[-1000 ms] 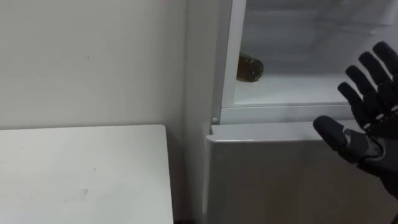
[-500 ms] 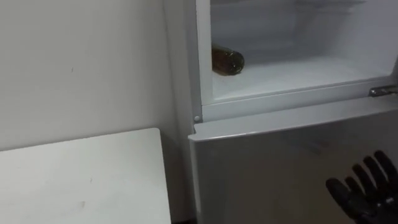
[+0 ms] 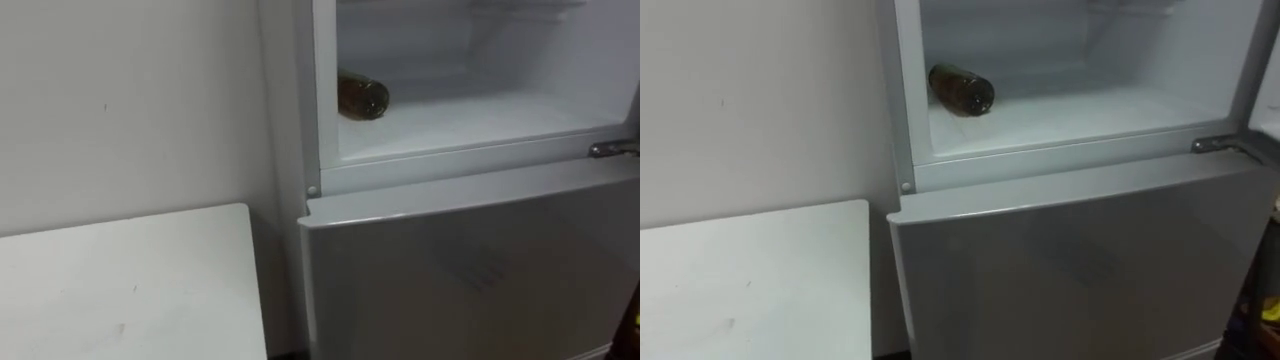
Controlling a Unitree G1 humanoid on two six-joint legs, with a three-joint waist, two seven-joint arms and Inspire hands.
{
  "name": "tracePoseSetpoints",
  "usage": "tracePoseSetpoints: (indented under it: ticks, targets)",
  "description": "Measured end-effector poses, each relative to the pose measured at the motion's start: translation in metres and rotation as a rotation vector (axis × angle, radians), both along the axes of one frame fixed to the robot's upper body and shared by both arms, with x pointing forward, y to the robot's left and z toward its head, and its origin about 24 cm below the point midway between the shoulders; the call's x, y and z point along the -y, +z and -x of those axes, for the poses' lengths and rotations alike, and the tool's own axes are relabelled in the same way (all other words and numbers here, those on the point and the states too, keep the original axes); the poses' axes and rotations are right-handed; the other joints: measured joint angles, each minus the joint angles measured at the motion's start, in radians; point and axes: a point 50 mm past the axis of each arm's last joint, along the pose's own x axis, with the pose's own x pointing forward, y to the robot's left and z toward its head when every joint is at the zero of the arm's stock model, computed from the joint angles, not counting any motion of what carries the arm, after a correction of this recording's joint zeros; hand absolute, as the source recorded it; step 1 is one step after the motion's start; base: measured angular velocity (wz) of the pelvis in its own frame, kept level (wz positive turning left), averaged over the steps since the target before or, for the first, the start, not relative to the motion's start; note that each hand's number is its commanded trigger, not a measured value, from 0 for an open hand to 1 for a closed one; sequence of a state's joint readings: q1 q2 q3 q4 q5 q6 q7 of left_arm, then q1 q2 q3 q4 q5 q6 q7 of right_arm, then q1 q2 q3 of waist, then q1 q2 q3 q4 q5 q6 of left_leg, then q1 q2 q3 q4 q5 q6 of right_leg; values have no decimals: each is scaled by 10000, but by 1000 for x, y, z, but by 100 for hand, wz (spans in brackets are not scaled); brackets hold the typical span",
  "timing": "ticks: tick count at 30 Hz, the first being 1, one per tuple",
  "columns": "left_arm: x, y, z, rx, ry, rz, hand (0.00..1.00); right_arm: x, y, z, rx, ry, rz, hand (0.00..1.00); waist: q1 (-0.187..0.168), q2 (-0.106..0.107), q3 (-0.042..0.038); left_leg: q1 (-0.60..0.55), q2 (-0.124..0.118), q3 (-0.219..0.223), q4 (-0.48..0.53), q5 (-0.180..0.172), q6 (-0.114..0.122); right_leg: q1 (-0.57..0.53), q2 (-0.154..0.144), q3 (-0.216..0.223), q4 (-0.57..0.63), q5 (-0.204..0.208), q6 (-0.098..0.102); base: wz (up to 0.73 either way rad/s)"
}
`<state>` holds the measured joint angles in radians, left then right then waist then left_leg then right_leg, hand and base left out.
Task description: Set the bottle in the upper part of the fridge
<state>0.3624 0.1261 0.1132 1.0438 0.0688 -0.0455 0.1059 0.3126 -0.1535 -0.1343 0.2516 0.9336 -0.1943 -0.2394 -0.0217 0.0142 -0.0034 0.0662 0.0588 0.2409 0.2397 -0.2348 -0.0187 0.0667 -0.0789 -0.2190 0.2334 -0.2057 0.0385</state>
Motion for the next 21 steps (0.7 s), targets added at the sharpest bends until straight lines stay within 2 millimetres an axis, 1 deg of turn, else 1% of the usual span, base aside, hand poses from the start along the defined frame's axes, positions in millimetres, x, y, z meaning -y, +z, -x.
tracePoseSetpoints:
  ticks: [1, 2, 4, 5, 7, 10, 11, 14, 16, 17, 19, 21]
  targets:
    - [0, 0, 2, -33, 81, 10, 0, -1, -10, 7, -508, -59, -138, 0, -14, 8, -4, 10, -8, 0, -28, -1, -1, -5, -1, 4, -26, -4, 6, 0]
    - [0, 0, 3, -50, 222, 26, 0, -1, -15, 11, -758, -122, -228, 0, -19, 12, -4, 21, -12, 0, -46, -1, -1, 1, -1, 4, -74, -6, 8, 0]
    - [1, -1, 9, -242, 400, -48, 0, 0, -31, 25, -1566, -382, -488, 0, -29, 30, -10, 95, -20, 2, -91, 0, -2, 58, 2, 1, -97, -7, 12, 0]
    - [2, -1, 10, -286, 492, -34, 0, 1, -34, 28, -1747, -418, -518, 0, -28, 32, -11, 110, -18, 5, -92, -1, -3, 80, 7, 1, -99, -7, 12, 0]
    - [3, -2, 15, -477, 605, -107, 0, 1, -48, 43, -2585, -507, -598, 0, -45, 24, -12, 174, -18, 5, -99, -16, -27, 169, 11, -4, -119, -23, 27, 0]
    - [3, -2, 18, -517, 814, -84, 0, 1, -59, 58, -3411, -530, -551, 0, -41, 21, -8, 306, -32, 26, -225, -16, -29, 182, 12, 33, -109, -50, 28, -3]
    - [3, -2, 18, -523, 826, -84, 0, 1, -60, 60, -3485, -541, -556, 0, -43, 19, -10, 322, -35, 32, -238, -17, -29, 185, 12, 46, -101, -62, 29, -5]
    - [3, -2, 13, -350, 817, -76, 0, 1, -68, 71, -4130, -15, -205, 0, -76, -33, -13, 328, -32, 20, -233, -17, -30, 208, 13, 36, -134, -64, 28, 0]
    - [3, -2, 12, -208, 791, -86, 0, 0, -77, 86, -5040, 401, 50, 0, -59, -76, -30, 338, -28, 18, -195, -18, -31, 226, 14, 40, -133, -63, 27, 0]
    - [3, -2, 12, -200, 799, -86, 0, -1, -79, 89, -5242, 530, 157, 0, -54, -84, -29, 337, -28, 31, -193, -18, -32, 226, 13, 46, -129, -63, 27, 0]
    - [3, -2, 15, -286, 873, -77, 0, -1, -84, 102, -6061, 941, 469, 0, -52, -89, -17, 335, -27, 38, -194, -18, -32, 219, 13, 55, -134, -66, 28, 0]
    - [3, -2, 17, -357, 942, -67, 0, -2, -89, 110, -6617, 1189, 618, 0, -46, -64, 16, 310, -25, 36, -210, -22, -36, 204, 12, 62, -150, -88, 25, 0]
